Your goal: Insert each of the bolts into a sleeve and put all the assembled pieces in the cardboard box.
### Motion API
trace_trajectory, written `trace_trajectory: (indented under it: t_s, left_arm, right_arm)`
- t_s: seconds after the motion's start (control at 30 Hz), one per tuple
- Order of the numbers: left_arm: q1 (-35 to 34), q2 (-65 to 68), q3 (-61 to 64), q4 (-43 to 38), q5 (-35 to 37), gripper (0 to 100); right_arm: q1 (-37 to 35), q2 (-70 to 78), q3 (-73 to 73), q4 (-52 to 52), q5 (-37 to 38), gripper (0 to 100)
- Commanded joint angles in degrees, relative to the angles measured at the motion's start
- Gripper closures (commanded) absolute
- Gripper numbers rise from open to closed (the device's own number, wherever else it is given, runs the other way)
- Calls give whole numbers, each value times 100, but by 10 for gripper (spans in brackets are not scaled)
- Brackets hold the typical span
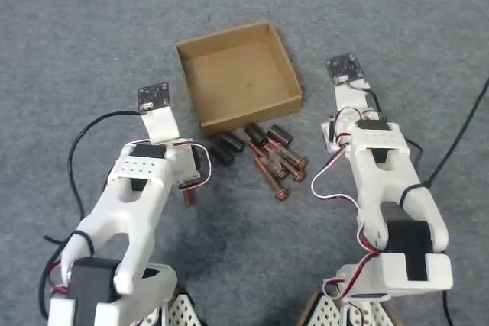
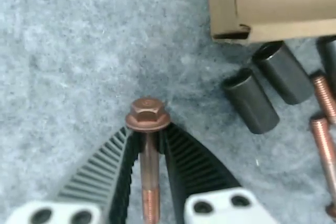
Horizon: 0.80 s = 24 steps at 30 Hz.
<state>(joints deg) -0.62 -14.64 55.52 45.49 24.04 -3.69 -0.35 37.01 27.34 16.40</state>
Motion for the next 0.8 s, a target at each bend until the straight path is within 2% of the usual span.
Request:
trace_trajectory:
  t_s: [0.0,0.37,0.77]
  left_arm:
    - [-35,-343,-57,-193,70,989]
    - [-18,-334,-57,-193,70,989]
    - [-9,-308,-66,-193,70,989]
  right_arm:
    - [-40,-382,70,-1191,-18,992]
    - [-470,-374,853,-4242,-18,992]
    - [-2026,-374,2409,-7134,-97,992]
